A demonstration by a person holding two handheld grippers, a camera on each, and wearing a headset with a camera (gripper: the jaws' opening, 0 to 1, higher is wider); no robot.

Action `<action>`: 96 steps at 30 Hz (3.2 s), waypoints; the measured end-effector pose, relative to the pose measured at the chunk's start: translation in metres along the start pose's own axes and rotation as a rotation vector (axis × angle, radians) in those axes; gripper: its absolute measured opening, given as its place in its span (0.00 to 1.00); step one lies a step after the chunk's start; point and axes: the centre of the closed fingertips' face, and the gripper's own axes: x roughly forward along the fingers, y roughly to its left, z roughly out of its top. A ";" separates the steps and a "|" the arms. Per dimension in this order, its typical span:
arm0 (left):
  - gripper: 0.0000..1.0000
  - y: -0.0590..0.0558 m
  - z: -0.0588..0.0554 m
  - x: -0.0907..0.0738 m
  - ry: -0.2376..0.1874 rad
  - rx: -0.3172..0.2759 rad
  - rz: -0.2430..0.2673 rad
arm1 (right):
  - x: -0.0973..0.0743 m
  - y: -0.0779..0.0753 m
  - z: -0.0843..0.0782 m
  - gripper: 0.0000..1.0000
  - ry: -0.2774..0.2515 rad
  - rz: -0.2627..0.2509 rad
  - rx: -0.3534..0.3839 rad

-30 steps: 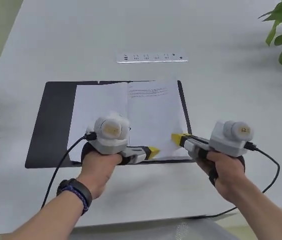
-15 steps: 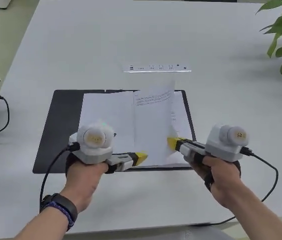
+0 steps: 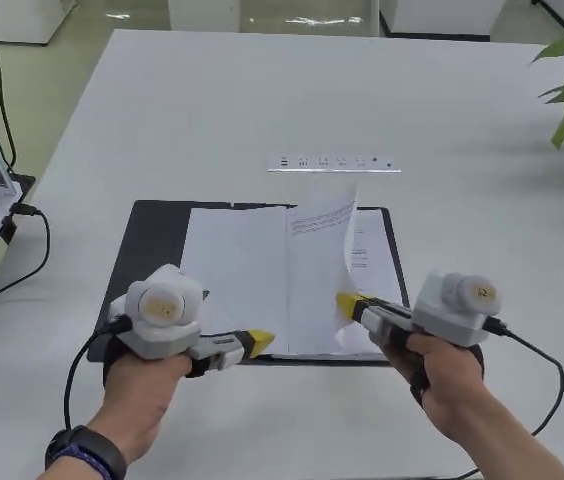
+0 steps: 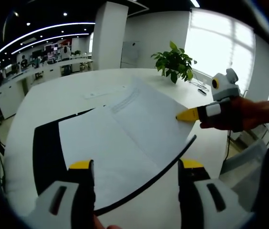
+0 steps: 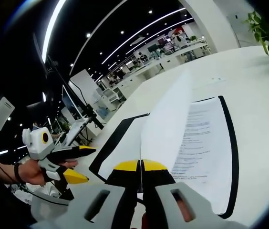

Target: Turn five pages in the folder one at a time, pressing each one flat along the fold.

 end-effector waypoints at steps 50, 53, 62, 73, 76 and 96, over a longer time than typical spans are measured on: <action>0.72 0.065 -0.027 -0.077 -0.034 -0.030 0.112 | 0.068 0.079 0.004 0.00 0.030 0.119 -0.033; 0.72 0.068 -0.028 -0.079 -0.034 -0.029 0.117 | 0.073 0.082 0.003 0.00 0.036 0.125 -0.031; 0.73 0.067 -0.026 -0.085 -0.038 -0.028 0.103 | 0.087 0.093 0.000 0.00 0.055 0.149 -0.021; 0.74 0.076 -0.031 -0.094 -0.035 -0.030 0.124 | 0.104 0.101 -0.010 0.00 0.081 0.171 0.009; 0.75 0.078 -0.032 -0.097 -0.036 -0.025 0.128 | 0.109 0.105 -0.011 0.00 0.090 0.177 0.009; 0.75 0.087 -0.026 -0.106 -0.071 -0.047 0.134 | 0.136 0.123 -0.035 0.00 0.153 0.210 0.025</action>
